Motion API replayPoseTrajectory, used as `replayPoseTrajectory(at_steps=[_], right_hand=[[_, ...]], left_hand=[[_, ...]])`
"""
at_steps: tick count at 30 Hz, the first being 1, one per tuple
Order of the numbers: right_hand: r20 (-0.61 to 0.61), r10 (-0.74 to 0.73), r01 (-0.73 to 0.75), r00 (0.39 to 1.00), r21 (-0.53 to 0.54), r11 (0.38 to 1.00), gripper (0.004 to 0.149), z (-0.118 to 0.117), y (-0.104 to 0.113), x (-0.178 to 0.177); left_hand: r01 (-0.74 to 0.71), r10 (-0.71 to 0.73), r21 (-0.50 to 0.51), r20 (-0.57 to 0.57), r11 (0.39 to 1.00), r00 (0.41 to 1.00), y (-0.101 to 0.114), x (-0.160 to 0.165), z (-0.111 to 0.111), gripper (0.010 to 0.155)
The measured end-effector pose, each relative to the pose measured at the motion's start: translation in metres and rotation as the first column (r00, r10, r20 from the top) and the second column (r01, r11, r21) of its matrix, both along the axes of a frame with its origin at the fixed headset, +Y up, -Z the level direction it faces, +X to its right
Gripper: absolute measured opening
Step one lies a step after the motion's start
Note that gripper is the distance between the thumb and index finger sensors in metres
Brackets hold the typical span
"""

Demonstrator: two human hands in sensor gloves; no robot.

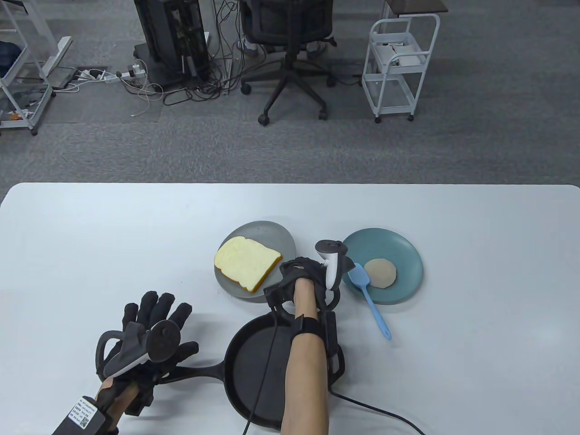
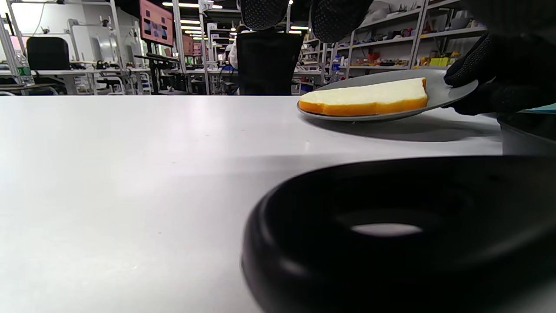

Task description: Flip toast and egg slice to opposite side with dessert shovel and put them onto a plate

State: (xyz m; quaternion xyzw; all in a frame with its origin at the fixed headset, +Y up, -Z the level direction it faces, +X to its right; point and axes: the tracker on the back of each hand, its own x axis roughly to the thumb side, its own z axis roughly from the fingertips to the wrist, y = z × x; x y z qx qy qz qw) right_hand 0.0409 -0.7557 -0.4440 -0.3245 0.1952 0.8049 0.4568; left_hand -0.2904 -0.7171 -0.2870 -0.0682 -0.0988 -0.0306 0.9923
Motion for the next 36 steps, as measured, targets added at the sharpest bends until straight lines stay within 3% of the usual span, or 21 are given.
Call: replayPoseTrajectory(at_steps=[7, 15, 23, 30, 36], right_hand=[[-0.119, -0.094, 0.107, 0.988, 0.104, 0.989, 0.048, 0.023, 0.04, 0.023], [-0.233, -0.032, 0.082, 0.972, 0.207, 0.975, 0.048, 0.091, 0.069, 0.062], [-0.335, 0.145, -0.036, 0.931, 0.31, 0.95, 0.047, 0.147, 0.056, 0.075], [-0.394, 0.199, -0.021, 0.897, 0.414, 0.91, 0.047, 0.162, 0.042, 0.068], [-0.334, 0.37, -0.109, 0.867, 0.598, 0.794, 0.046, 0.182, 0.049, 0.068]], left_hand=[[-0.016, 0.016, -0.005, -0.008, 1.0, 1.0, 0.002, -0.003, -0.001, 0.09], [-0.008, 0.008, -0.002, 0.01, 1.0, 1.0, 0.002, 0.001, 0.0, 0.09], [0.021, -0.021, -0.008, 0.041, 1.0, 0.999, -0.002, 0.009, 0.002, 0.09], [0.028, -0.027, -0.021, 0.041, 0.999, 0.999, -0.005, 0.01, 0.002, 0.09], [0.029, -0.028, -0.026, 0.039, 0.999, 0.999, -0.007, 0.01, 0.002, 0.09]])
